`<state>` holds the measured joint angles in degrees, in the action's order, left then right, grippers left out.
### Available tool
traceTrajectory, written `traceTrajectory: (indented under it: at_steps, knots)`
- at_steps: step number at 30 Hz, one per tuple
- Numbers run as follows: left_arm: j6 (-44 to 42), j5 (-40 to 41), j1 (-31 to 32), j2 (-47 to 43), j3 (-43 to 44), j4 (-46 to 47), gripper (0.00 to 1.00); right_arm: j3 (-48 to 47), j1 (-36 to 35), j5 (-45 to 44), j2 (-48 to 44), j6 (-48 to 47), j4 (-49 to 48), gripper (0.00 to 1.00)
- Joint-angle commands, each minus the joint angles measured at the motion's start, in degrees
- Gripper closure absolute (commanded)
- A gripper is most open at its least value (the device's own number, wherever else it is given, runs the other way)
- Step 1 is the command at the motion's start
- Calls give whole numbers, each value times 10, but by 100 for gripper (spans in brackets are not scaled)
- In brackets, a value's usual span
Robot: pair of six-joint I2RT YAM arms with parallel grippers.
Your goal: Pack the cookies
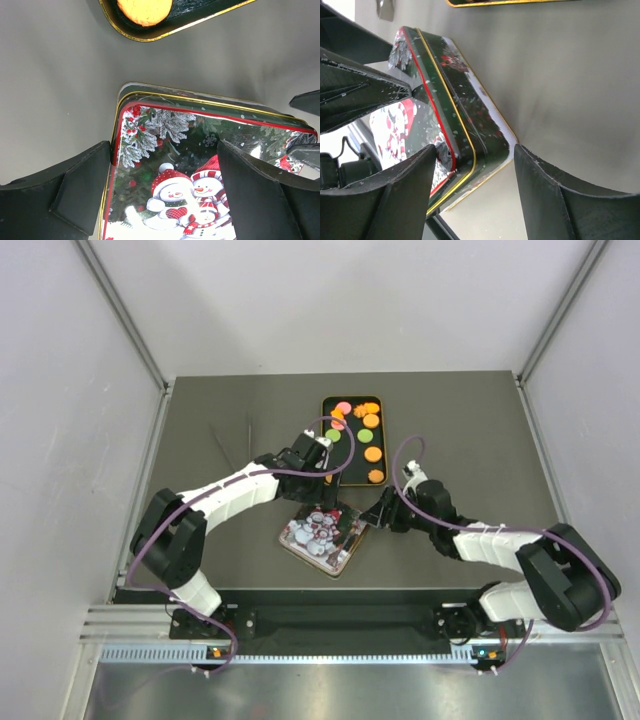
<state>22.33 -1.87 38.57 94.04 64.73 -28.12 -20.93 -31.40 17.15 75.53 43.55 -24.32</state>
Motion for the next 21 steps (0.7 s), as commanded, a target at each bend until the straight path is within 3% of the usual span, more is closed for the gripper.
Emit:
traceTrajectory:
  at_steps: [1,5,7,11,12,15,18,21]
  knots:
    - [5,-18,5,1,8,34,9,2,-10,32,39,-6,2,37]
    - [15,-16,5,-5,-6,44,10,32,-14,49,70,21,-57,38]
    - [23,-15,5,-8,-14,54,10,40,-17,56,100,35,-95,43]
    - [42,-15,5,-15,-28,68,10,55,-18,71,155,68,-169,62]
    - [47,-14,7,-17,-32,72,11,58,-17,71,164,71,-177,73]
    - [54,-7,10,-21,-37,76,11,64,-18,68,196,72,-199,89]
    - [59,-5,12,-21,-39,79,11,67,-18,63,205,72,-204,100]
    - [61,0,17,-20,-40,78,11,74,-17,49,200,67,-202,100]
